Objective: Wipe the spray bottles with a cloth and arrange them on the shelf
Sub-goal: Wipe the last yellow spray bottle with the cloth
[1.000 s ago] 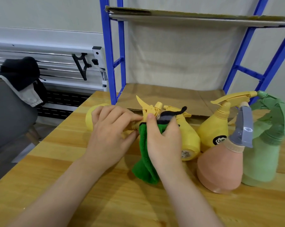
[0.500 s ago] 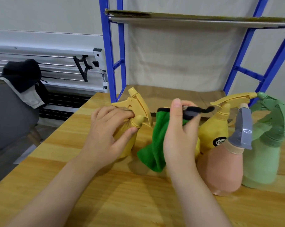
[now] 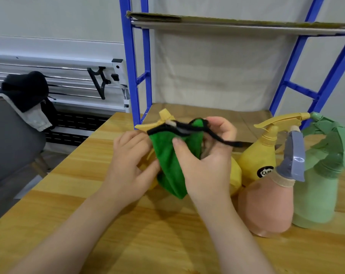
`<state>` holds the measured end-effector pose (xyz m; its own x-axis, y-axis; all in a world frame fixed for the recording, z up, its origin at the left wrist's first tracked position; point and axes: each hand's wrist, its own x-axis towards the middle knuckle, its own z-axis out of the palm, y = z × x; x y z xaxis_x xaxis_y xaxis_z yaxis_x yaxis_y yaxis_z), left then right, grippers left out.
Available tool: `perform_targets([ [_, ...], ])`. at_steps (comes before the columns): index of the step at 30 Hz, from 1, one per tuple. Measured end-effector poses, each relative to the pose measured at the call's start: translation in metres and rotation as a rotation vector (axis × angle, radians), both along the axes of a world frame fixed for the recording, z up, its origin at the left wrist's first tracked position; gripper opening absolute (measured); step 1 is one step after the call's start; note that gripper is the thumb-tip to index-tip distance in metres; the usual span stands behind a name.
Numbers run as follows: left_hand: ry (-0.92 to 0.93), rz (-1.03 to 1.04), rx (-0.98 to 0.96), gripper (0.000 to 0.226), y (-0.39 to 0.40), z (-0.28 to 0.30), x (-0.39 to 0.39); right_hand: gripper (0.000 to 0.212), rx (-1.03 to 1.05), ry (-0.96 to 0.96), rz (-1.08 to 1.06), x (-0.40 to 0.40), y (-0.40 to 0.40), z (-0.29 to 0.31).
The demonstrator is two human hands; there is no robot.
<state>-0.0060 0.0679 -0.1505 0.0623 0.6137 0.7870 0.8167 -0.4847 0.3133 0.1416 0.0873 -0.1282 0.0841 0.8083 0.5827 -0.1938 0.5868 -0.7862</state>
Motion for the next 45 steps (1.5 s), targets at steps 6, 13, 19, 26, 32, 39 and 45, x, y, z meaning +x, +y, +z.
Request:
perform_targets([
  [6,-0.043,-0.040,0.056,0.014,0.000,-0.002,0.003,0.030,0.217,-0.540,-0.251,0.003,-0.004,-0.010],
  [13,0.013,-0.083,0.054,0.019,0.000,-0.007,0.008,0.048,0.278,-0.661,-0.514,0.002,-0.002,-0.013],
  [19,-0.033,-0.099,0.034,0.026,0.003,-0.012,0.011,0.038,-0.115,-0.275,-0.294,-0.002,0.000,-0.011],
  [26,-0.143,-0.073,0.047,0.021,0.003,-0.010,0.015,0.020,-0.658,0.406,0.336,0.003,-0.009,0.008],
  [32,-0.335,-0.043,-0.040,0.030,0.001,-0.012,0.028,0.015,-0.461,0.232,0.078,0.001,-0.004,0.004],
  [39,-0.519,0.025,-0.166,0.022,0.006,-0.007,0.017,0.023,-0.440,0.027,-0.092,0.013,-0.005,0.011],
  [45,-0.446,0.085,-0.194,0.026,0.001,0.002,0.014,0.013,-0.476,-0.306,0.002,0.042,-0.015,0.023],
])
